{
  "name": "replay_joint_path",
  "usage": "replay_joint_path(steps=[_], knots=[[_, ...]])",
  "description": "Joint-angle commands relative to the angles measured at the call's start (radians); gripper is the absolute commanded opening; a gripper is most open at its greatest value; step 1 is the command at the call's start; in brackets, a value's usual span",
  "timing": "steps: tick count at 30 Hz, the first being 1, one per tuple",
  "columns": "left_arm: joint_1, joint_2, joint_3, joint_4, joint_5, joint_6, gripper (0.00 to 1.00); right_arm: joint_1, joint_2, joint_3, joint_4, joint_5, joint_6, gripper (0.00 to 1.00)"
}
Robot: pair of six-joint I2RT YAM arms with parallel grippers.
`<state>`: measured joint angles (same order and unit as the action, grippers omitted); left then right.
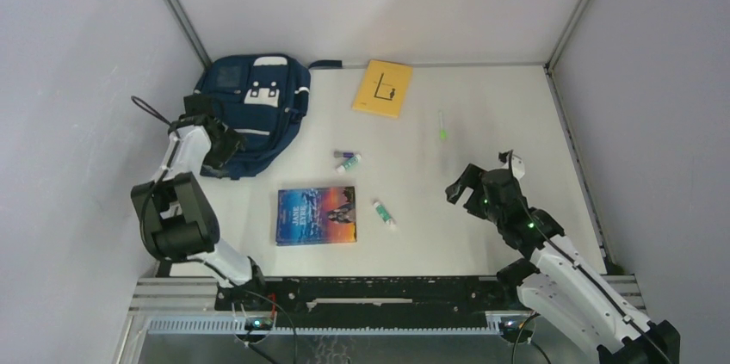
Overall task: Pack the student bag
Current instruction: Adjust the student bag at the corner of the board.
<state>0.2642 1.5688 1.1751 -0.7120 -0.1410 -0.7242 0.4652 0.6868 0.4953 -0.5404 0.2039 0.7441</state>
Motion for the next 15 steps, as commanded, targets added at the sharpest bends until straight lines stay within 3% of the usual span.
replay_joint_path(steps=[1, 7, 13, 15], knots=[[0.01, 0.082, 0.101, 0.037, 0.052, 0.014, 0.74, -0.003, -0.03, 0.003, -0.01, 0.029, 0.008, 1.0], [0.011, 0.192, 0.146, 0.057, 0.065, 0.011, 0.51, -0.005, -0.056, -0.007, -0.021, 0.038, 0.01, 1.0], [0.007, 0.218, 0.144, 0.077, 0.127, 0.019, 0.01, 0.034, 0.022, -0.005, 0.125, -0.071, -0.089, 0.94], [-0.005, 0.205, 0.135, 0.085, 0.169, 0.024, 0.0, 0.08, 0.108, 0.026, 0.176, -0.088, -0.131, 0.92]])
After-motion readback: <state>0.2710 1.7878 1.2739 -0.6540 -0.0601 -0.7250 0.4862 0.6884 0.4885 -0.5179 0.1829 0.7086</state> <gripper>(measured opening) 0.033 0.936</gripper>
